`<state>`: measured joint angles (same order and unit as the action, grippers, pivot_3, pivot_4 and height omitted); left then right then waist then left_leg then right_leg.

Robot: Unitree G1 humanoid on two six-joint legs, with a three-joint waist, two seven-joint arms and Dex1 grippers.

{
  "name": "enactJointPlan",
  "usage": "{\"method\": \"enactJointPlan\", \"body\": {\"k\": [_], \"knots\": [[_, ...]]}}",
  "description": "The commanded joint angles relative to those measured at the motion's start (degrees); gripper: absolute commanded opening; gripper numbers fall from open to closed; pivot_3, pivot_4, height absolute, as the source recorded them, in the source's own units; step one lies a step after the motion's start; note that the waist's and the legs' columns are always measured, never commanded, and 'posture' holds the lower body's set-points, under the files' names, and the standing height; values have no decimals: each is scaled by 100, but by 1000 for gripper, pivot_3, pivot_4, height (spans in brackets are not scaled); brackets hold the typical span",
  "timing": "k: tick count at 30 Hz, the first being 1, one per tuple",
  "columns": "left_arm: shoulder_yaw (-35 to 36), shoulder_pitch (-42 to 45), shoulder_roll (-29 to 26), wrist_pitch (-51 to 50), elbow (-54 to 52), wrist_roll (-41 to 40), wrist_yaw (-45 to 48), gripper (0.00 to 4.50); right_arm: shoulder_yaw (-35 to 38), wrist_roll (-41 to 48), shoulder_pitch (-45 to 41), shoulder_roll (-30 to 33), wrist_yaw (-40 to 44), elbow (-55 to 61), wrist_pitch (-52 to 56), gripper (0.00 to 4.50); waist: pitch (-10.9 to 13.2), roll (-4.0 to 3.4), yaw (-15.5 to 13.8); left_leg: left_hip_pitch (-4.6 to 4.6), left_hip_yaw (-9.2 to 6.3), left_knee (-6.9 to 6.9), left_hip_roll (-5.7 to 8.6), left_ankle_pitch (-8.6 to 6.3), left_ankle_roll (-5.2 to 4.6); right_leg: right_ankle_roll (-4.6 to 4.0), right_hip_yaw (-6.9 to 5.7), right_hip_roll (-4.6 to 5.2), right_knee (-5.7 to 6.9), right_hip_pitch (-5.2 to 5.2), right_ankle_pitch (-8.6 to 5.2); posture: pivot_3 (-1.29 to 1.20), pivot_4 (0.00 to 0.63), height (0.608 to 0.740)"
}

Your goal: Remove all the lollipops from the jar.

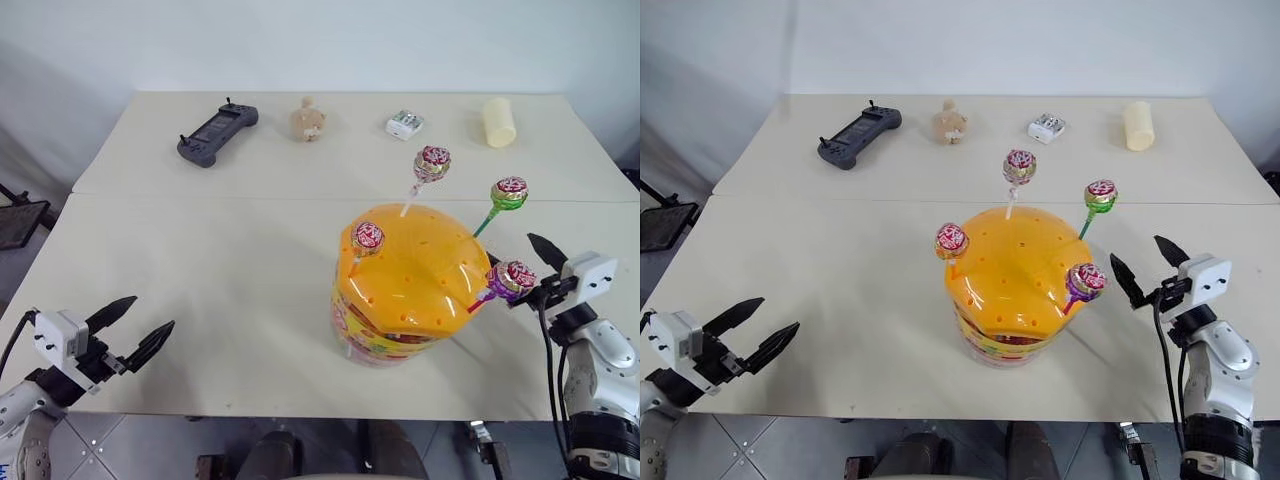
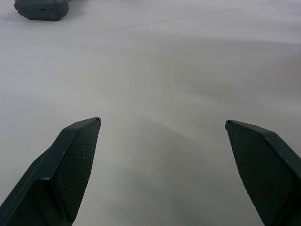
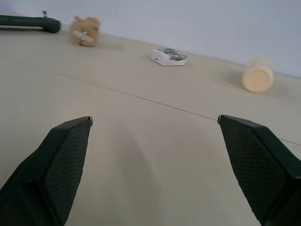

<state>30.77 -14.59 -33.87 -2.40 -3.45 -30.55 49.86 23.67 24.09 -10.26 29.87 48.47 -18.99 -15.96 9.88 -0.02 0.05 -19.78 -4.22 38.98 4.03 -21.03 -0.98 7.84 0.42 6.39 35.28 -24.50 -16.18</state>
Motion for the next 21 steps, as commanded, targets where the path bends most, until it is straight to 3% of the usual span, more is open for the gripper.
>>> {"method": "enactJointPlan", "body": {"k": [1,3,6,9,13,16,21], "knots": [[7,182,-183,-169,146,-119,120,4500,-31,171,130,199,417,268,-85,4476,0,0,4,0,0,0,0,0,0,0,0,0,0,0,0,0,150,740],[-55,267,-374,-711,197,-376,305,4500,20,368,217,292,682,392,-11,4476,0,-1,6,1,0,0,-1,0,0,0,0,-1,2,-1,0,0,150,740],[-137,603,-519,-592,370,-347,607,4500,394,932,433,538,961,753,338,4476,6,-12,0,0,0,-1,-1,-1,0,0,1,0,1,-1,0,0,150,740],[-85,1311,-780,-1177,619,-949,1048,4500,1378,2131,1280,871,1180,1709,1183,4476,9,-26,-156,-18,-23,5,2,0,-2,1,-11,8,-8,-2,0,0,150,740],[-151,2125,-1328,-1739,1300,-1256,1840,4500,2684,3369,2652,1020,1144,3093,2173,4476,7,-23,-150,-41,-64,6,-2,0,6,0,-14,4,-30,-2,0,0,150,740],[-193,2538,-1754,-2394,1879,-1450,2320,4500,3361,4135,3220,986,1052,3795,2628,4476,7,-26,-71,-35,-57,-3,-3,-2,7,-1,-13,0,-32,0,0,0,150,740],[-410,3066,-2067,-2768,2534,-1373,3084,4500,3616,4522,3980,730,1377,4708,2925,4476,8,-24,15,-23,-35,-5,-8,-2,1,5,-8,-2,-26,1,3,0,150,740]]}}
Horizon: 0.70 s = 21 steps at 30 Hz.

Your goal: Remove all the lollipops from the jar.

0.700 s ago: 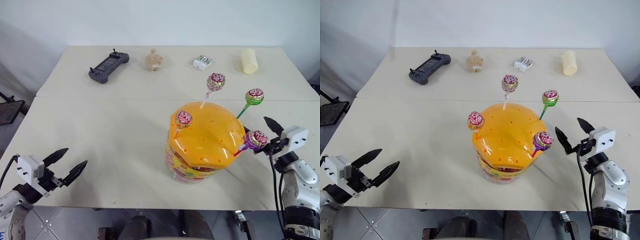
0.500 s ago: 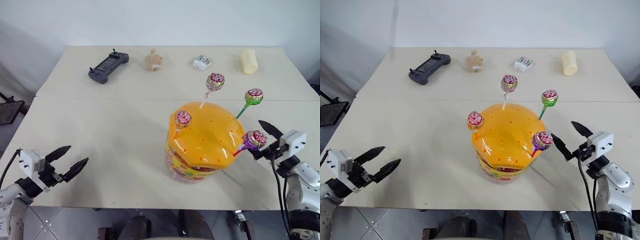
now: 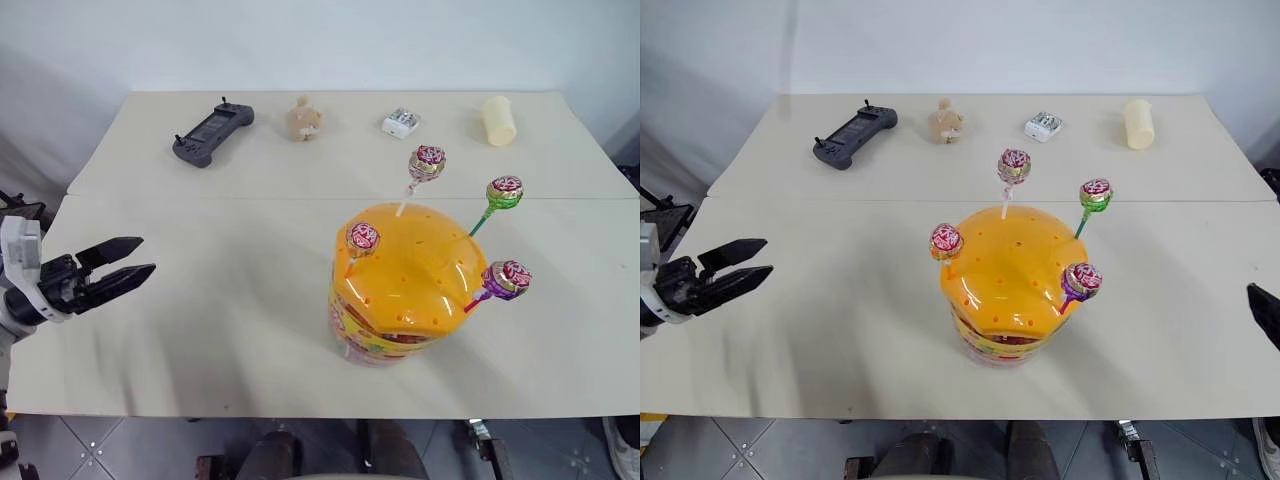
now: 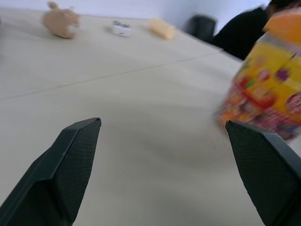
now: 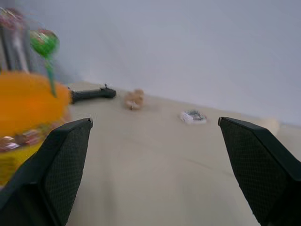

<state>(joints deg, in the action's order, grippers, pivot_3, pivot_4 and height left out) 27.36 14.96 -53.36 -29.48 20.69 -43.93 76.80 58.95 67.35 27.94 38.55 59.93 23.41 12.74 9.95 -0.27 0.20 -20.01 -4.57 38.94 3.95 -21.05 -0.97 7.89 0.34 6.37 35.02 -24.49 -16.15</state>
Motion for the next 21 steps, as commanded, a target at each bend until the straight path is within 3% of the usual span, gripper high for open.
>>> {"method": "enactJointPlan", "body": {"k": [1,4,11,15,21], "knots": [[-149,154,-119,-113,66,-28,500,4500,42,176,179,-201,270,569,20,4476,0,0,-8,0,-1,0,-2,0,1,0,1,-2,0,0,0,0,150,740],[-306,253,6,-80,-397,-106,696,4500,-96,447,257,-202,551,809,206,4476,0,1,-28,-6,-2,4,3,0,-1,0,9,7,-1,0,0,0,150,740],[-834,800,391,-584,-2038,-650,624,4500,-311,400,-206,-159,348,857,165,4476,0,9,-124,-14,-16,10,4,0,0,0,9,10,-2,-1,0,0,150,740],[-1308,1722,972,-1055,-2732,-1122,138,4500,-104,687,-108,54,226,655,571,4476,1,9,-189,-19,-22,18,11,2,-1,1,2,11,0,0,1,0,150,740],[-2025,3057,1798,-1653,-2722,-1326,-344,4500,-86,495,-365,54,180,514,486,4476,4,17,-146,-16,-18,23,24,10,-5,11,-9,5,8,1,6,0,150,740]]}}
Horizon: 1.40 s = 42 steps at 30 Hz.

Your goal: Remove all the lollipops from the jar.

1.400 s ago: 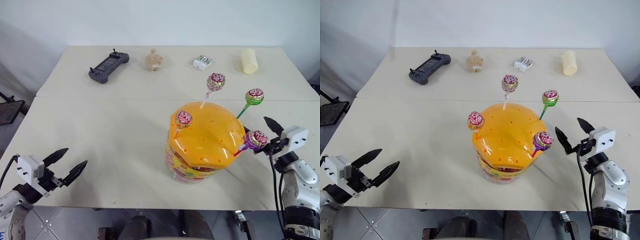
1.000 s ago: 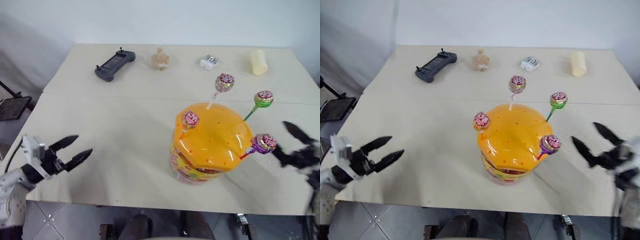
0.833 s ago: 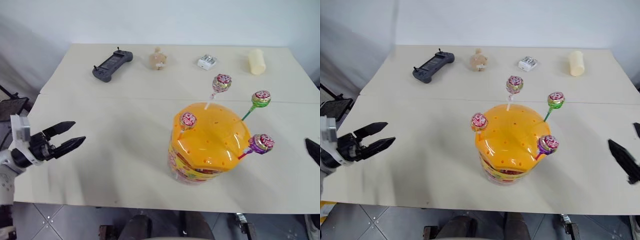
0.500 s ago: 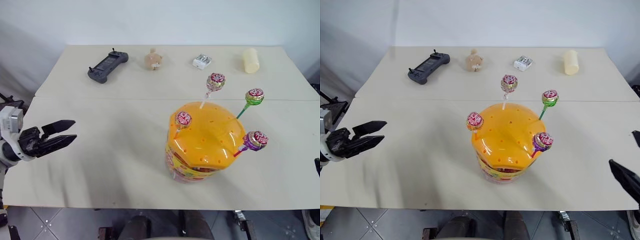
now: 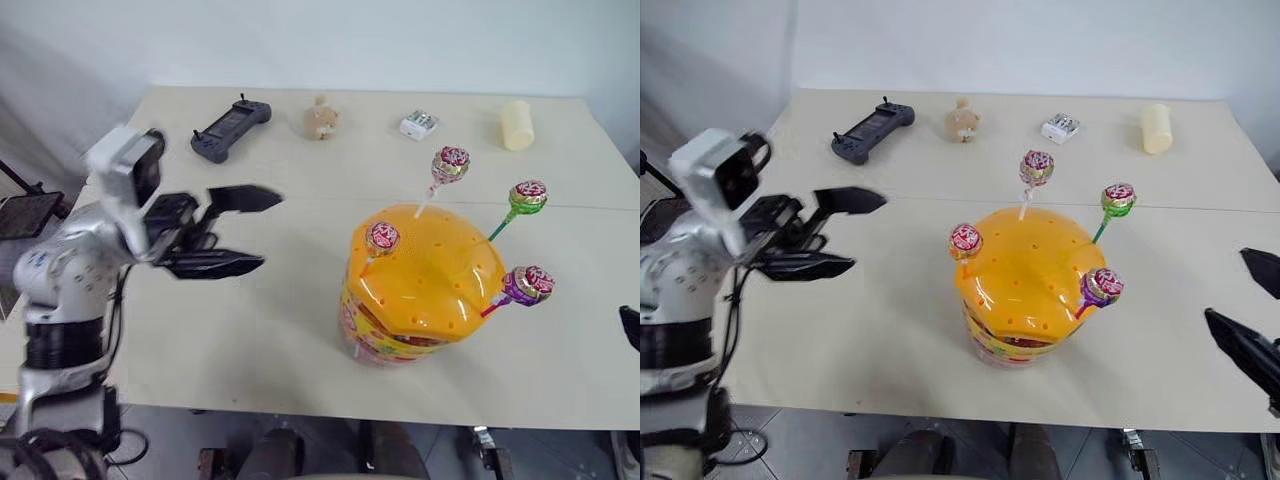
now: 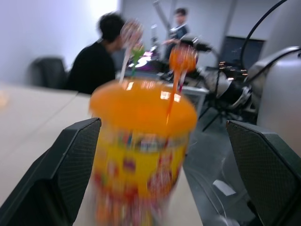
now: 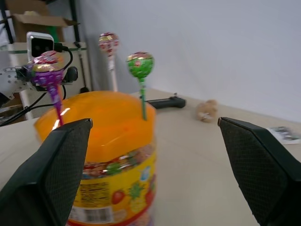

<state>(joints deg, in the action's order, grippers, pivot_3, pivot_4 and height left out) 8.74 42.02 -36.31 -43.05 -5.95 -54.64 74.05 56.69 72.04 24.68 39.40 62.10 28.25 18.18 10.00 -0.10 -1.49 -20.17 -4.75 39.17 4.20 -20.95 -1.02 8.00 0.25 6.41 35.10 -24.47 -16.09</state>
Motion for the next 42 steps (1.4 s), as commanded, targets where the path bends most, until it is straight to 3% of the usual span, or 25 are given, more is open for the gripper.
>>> {"method": "enactJointPlan", "body": {"k": [1,11,14,21,27,33,37,42], "knots": [[-260,487,179,-338,-48,-245,-60,4500,98,0,-44,-45,-34,57,-44,4476,0,0,35,2,10,-1,-2,0,0,0,-1,-2,6,-4,0,0,150,740],[-1122,790,732,-537,-322,105,-355,4500,-45,-309,140,-181,211,329,-113,4476,1,2,1,3,18,1,3,3,-4,3,1,-12,18,-6,2,0,150,740],[-1253,812,854,-485,-289,268,-508,3913,-12,-303,149,-145,270,392,-126,4500,1,2,0,4,18,1,3,3,-4,4,2,-13,4,-5,2,0,150,740],[-1335,774,858,-494,-350,326,-369,1703,105,101,195,-63,384,680,-1,4500,1,2,0,3,17,1,2,3,-4,6,2,-13,1,-5,3,0,150,740],[-1283,795,761,-429,-188,384,-199,72,40,550,124,-42,354,875,84,4500,1,2,0,4,17,1,2,4,-3,6,1,-11,1,-5,3,0,150,740],[-894,851,817,-299,200,179,-25,16,-115,448,-86,-52,368,774,15,4500,1,2,10,4,18,2,2,4,-3,6,-2,-11,2,-5,3,0,150,740],[-25,1135,992,-726,812,-724,-361,16,-106,512,-326,-51,195,659,5,4500,3,4,5,5,19,2,0,6,0,6,-2,-11,4,-7,3,0,150,740],[913,1509,593,-1169,1789,-1157,-933,16,-133,722,-670,-35,-36,533,57,4500,3,4,15,3,13,6,3,6,0,6,-9,-11,11,-7,3,0,150,740]]}}
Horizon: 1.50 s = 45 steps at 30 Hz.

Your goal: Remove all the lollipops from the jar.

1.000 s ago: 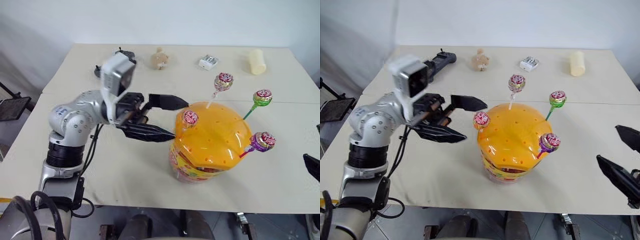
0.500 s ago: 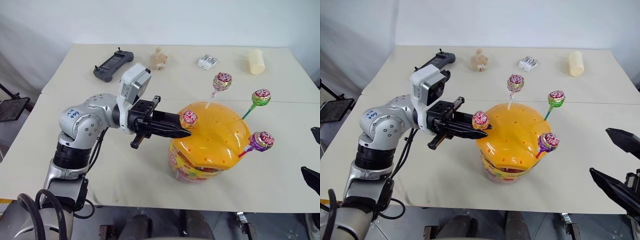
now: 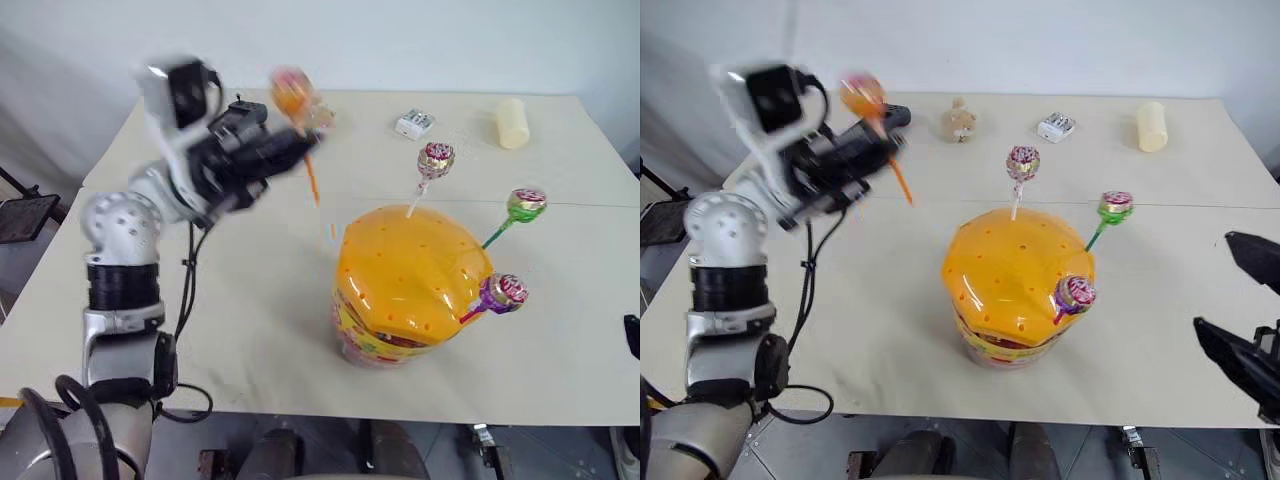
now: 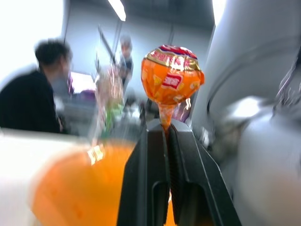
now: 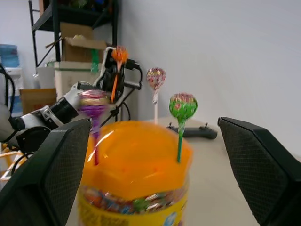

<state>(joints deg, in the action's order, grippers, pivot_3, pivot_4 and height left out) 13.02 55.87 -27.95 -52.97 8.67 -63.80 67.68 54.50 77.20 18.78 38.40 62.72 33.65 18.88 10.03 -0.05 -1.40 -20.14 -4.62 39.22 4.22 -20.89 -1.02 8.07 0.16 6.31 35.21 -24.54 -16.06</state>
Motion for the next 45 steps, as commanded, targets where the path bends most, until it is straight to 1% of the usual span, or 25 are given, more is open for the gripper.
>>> {"method": "enactJointPlan", "body": {"k": [1,2,3,5,7,8,9,12,14,16,19,21,24,25,27,29,31,33,34,37,39,40,42,43,45], "knots": [[611,128,-374,-169,482,-166,-422,16,69,227,-110,63,-104,-10,5,4500,0,0,8,1,0,0,0,0,0,0,1,0,17,0,0,0,150,740],[700,81,-565,-174,639,-40,-534,16,35,218,-130,66,-73,-3,19,4500,0,0,9,1,1,-1,0,0,0,0,1,0,21,-3,0,0,150,740],[668,-58,-886,-133,785,266,-584,16,-27,181,-160,86,-27,-4,38,4500,0,1,10,0,1,-1,0,0,0,0,1,-2,23,-5,0,0,150,740],[435,-669,-1755,115,977,1070,-433,16,-199,60,-269,156,71,-17,60,4500,-1,-2,60,2,4,-1,0,0,1,0,5,-2,25,-7,0,0,150,740],[331,-1265,-2422,44,1128,1510,-427,16,-326,-63,-363,236,161,-54,60,4500,-1,-2,139,8,2,-11,1,-1,2,-1,18,-5,29,-14,-1,0,150,740],[332,-1569,-2679,-30,1189,1650,-474,16,-388,-141,-424,274,194,-98,41,4500,-1,-2,142,8,1,-14,0,-1,4,-2,23,-3,29,-17,-1,0,150,740],[467,-1992,-2939,-229,1432,1828,-750,16,-518,-389,-528,379,327,-238,-14,4500,-1,1,142,6,-2,-15,0,-1,4,-3,23,-3,31,-19,-2,0,150,740],[594,-3253,-3403,-180,1482,2339,-1013,16,-730,-923,-633,613,699,-568,-58,4500,0,2,140,4,-6,-10,5,-3,1,-3,24,3,30,-19,-2,0,150,740],[629,-4160,-3537,-26,1248,2596,-1010,16,-876,-1215,-673,709,943,-768,-112,4500,0,2,106,-3,-16,-14,3,-5,-1,-7,25,9,22,-20,-4,0,150,740],[718,-4896,-3507,173,1081,2868,-1174,16,-1091,-1625,-757,766,1172,-1041,-273,4500,0,3,36,-7,-30,-16,3,-7,-2,-9,29,19,12,-12,-5,0,150,740],[1061,-5413,-3278,223,806,2933,-1571,16,-1265,-1925,-842,762,1426,-1335,-395,4500,-4,8,-33,-6,-49,-15,3,-9,-2,-11,24,26,-26,7,-6,0,150,740],[1285,-5613,-3164,131,638,2889,-1760,16,-1308,-1994,-875,779,1542,-1443,-386,4500,-7,-8,-29,-5,-49,-15,5,-9,-1,-11,26,30,-23,7,-6,0,150,740],[1443,-5926,-3103,95,389,2948,-1894,706,-1314,-2038,-1027,855,1722,-1697,-357,4500,-15,-23,7,0,-48,-18,-2,-7,7,-13,26,25,-18,5,-7,0,150,740],[1500,-5982,-3074,72,325,2919,-1901,1029,-1303,-2037,-1058,873,1772,-1752,-340,4500,-18,-30,15,2,-47,-20,-2,-6,10,-14,27,25,-15,5,-7,0,150,740],[1605,-6047,-3045,88,276,2880,-1891,1565,-1272,-2000,-1092,898,1836,-1820,-291,4500,-27,-45,35,5,-46,-23,-4,-4,12,-15,29,24,-12,5,-8,0,150,740],[1712,-6063,-3133,258,368,2901,-1700,2120,-1216,-1899,-1119,878,1835,-1821,-221,4500,-30,-50,38,7,-45,-25,-6,-3,15,-18,28,23,-8,4,-9,0,150,740],[2128,-5702,-3487,876,1043,2755,-888,2685,-1002,-1523,-1098,809,1529,-1650,28,4500,-29,-49,37,7,-45,-26,-8,-2,18,-20,27,21,-5,1,-11,0,150,740],[2325,-5519,-3799,1503,1519,2700,12,2685,-795,-1273,-1059,785,1284,-1559,201,4500,-16,-25,25,1,-49,-25,-9,0,23,-22,20,20,-3,-5,-12,0,150,740],[2370,-5408,-3917,1771,1559,2618,532,2685,-675,-1172,-1052,795,1178,-1555,264,4500,-17,-12,21,-3,-53,-24,-10,0,25,-24,15,19,-5,-7,-13,0,150,740],[2315,-4873,-4066,1989,1557,2383,1318,2685,-409,-884,-1072,746,824,-1492,408,4500,-17,-17,-19,-4,-56,-23,0,-6,14,-24,13,30,-21,5,-11,0,150,740],[1989,-4187,-3881,1913,1152,2130,1431,2685,-252,-681,-1038,642,554,-1342,471,4500,-16,-25,-51,-5,-57,-21,12,-10,1,-21,12,40,-23,9,-10,0,150,740],[1633,-3685,-3631,1813,754,1968,1420,2685,-154,-587,-991,571,406,-1234,480,4500,-16,-24,-62,-6,-61,-20,13,-10,0,-21,10,40,-24,9,-10,0,150,740],[964,-2781,-3073,1624,153,1778,1331,3047,12,-440,-917,462,161,-1068,499,4500,-17,-25,-147,-12,-75,-15,12,-10,1,-16,-2,37,-12,15,-7,0,150,740],[784,-2520,-2890,1567,9,1754,1299,3240,60,-395,-894,434,88,-1019,506,4500,-16,-23,-165,-15,-76,-5,13,-10,2,-16,-4,34,-18,11,-7,0,150,740],[109,-1646,-2172,1365,-320,1702,1147,3887,112,-280,-877,411,-150,-853,533,4500,-14,-13,-142,-23,-73,-2,11,-7,4,-7,-3,26,-5,8,-1,0,150,740]]}}
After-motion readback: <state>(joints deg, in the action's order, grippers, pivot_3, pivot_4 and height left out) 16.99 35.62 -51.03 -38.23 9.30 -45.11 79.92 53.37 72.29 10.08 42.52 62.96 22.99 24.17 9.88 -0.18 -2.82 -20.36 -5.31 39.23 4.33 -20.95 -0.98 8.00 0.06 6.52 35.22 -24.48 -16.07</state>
